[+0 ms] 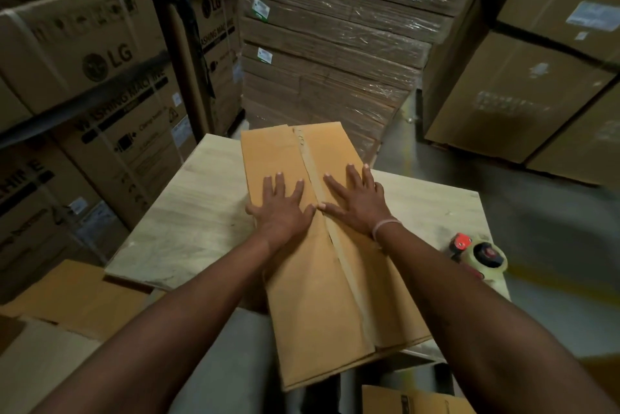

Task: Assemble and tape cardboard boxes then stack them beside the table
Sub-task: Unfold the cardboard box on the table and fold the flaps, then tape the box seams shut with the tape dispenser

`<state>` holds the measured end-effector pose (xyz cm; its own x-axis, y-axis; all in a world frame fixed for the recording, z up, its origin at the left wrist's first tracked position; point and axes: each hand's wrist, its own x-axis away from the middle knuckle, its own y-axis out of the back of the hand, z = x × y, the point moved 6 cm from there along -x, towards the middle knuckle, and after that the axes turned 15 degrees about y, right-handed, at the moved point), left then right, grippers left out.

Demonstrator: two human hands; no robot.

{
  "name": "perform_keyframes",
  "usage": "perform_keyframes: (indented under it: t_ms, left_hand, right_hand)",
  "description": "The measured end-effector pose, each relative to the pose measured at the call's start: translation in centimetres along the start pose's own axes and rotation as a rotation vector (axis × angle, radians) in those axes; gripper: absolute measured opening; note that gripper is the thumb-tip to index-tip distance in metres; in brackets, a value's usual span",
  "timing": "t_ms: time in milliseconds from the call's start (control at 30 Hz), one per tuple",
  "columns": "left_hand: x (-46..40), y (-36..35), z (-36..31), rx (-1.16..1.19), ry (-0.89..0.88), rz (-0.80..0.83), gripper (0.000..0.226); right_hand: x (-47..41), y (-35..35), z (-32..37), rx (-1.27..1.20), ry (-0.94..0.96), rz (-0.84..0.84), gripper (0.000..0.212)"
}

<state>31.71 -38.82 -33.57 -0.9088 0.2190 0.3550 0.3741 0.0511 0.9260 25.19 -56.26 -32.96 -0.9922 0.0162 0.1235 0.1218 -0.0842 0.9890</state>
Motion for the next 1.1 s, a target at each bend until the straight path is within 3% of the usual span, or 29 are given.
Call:
perform_keyframes:
  t_ms: [133,267,367,500,600,700,833,900,967,1100]
  left_hand:
    - [0.3,0.0,-0.3,-0.116,-0.075,-0.115,0.072]
    - [0.1,0.0,-1.4,-0.141,-0.415,-0.190,0.061]
    - [0.0,0.1,-2.6,-0.142,-0.614,-0.154,0.059]
    - [0.0,0.4,-2.8,0.002,-0.646,-0.140,0.059]
    - [0.4,0.5,-3.2,0.110,-0.611,-0.201,0.071]
    - [0.7,-0.1,-3.9,0.071,-0.577,-0.243,0.079]
    - [0.8,-0.6,-3.9,0.045,-0.560,-0.254,0.081]
    - [0.9,-0.6,-4.0,0.053,-0.553,-0.263,0.080]
    - [0.8,-0.7,-4.0,0.056,-0.545,-0.255,0.081]
    - [0.7,-0.7,-3.9,0.081,-0.535,-0.221,0.089]
  right_hand:
    - [0.5,-0.1,0.3,0.008,0.000,-0.016,0.083]
    - [0.7,-0.4,0.7,-0.026,-0.034,-0.042,0.074]
    - [1.3,-0.2,0.8,-0.072,-0.045,-0.073,0.067]
    - [3.5,1.3,-1.8,-0.338,-0.090,-0.249,0.064]
    - [6.9,1.2,-6.4,-0.524,-0.282,-0.418,0.049]
    - [12.4,-1.9,-11.9,-0.621,-0.651,-0.530,0.039]
    - [20.4,-8.9,-15.8,-0.542,-1.019,-0.376,0.044]
    - [23.5,-11.9,-16.6,-0.483,-1.164,-0.268,0.060]
    - [25.4,-14.2,-17.2,-0.474,-1.236,-0.161,0.071]
    - [26.1,-17.2,-19.3,-0.555,-1.248,-0.098,0.067]
